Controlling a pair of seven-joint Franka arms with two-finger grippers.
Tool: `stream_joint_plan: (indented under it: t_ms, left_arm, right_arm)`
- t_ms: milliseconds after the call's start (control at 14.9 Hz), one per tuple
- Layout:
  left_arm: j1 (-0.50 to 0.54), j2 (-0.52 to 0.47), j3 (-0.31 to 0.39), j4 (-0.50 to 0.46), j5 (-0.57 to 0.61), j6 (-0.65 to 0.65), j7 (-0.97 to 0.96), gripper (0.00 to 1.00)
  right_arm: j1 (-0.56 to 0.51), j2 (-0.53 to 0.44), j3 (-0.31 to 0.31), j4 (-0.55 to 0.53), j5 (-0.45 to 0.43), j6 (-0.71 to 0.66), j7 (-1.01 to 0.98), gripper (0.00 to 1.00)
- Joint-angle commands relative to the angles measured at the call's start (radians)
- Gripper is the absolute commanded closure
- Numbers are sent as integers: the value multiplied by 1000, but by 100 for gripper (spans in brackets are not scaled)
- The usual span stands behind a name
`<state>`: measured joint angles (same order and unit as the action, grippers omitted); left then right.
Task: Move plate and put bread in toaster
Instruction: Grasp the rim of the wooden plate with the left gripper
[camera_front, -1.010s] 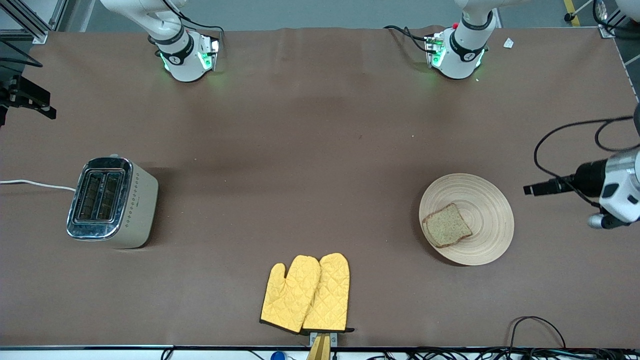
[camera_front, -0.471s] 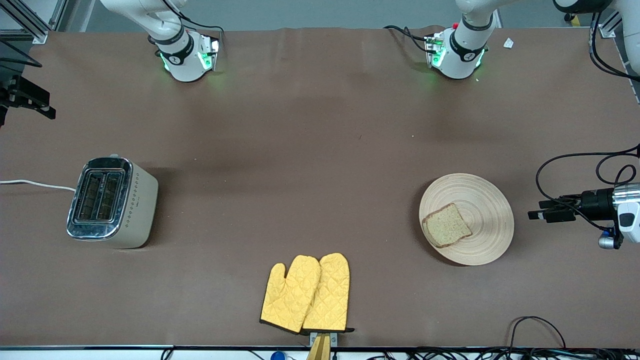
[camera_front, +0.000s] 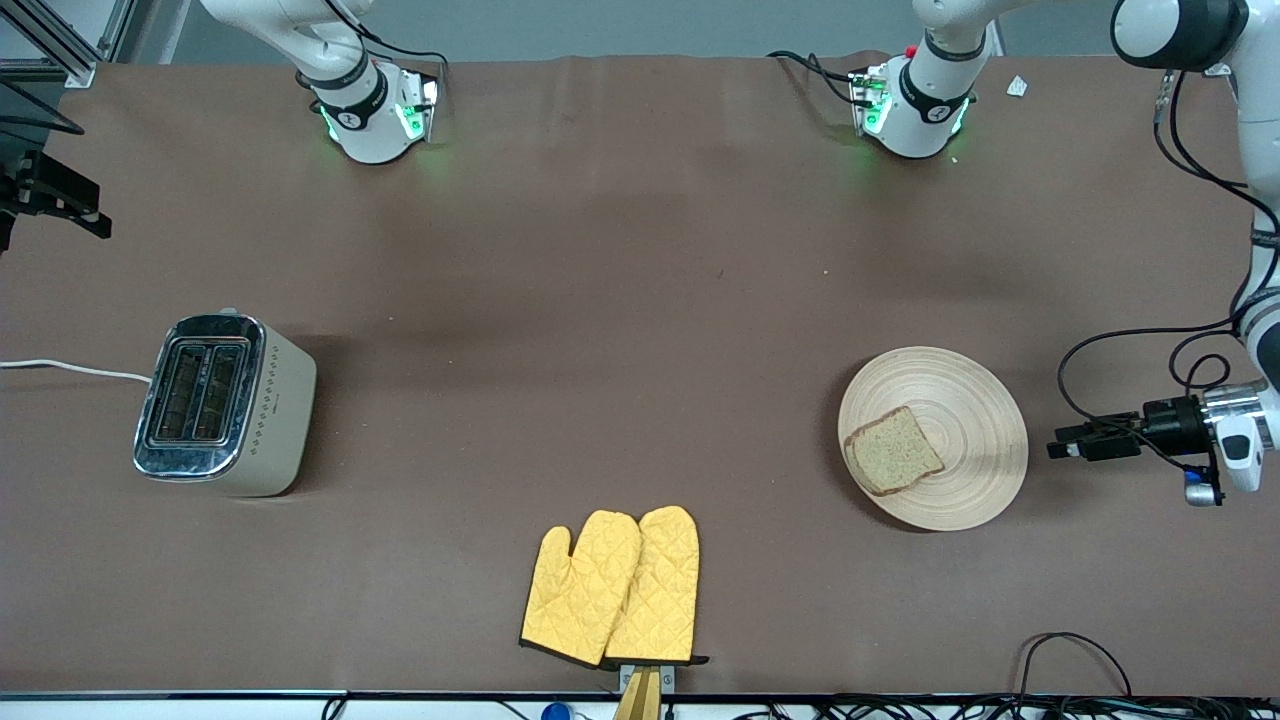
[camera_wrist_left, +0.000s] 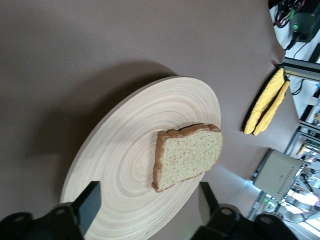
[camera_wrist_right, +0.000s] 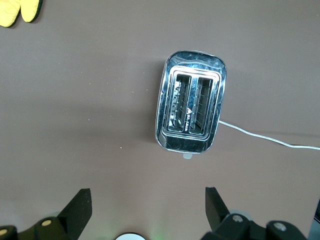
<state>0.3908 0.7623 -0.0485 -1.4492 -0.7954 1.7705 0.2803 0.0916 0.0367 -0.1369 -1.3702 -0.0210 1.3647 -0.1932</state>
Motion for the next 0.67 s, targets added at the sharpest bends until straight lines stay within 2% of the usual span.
stream_joint_plan:
  t_ms: [0,606]
  left_arm:
    - [-6,35,-2,23,-56,3,13,18]
    - [-4,63,-4,41,-80,29,80,21]
  right_arm:
    - [0,-12,2,-13,-4,-3,-5,0]
    - [0,-12,2,-13,-4,-10,-5,0]
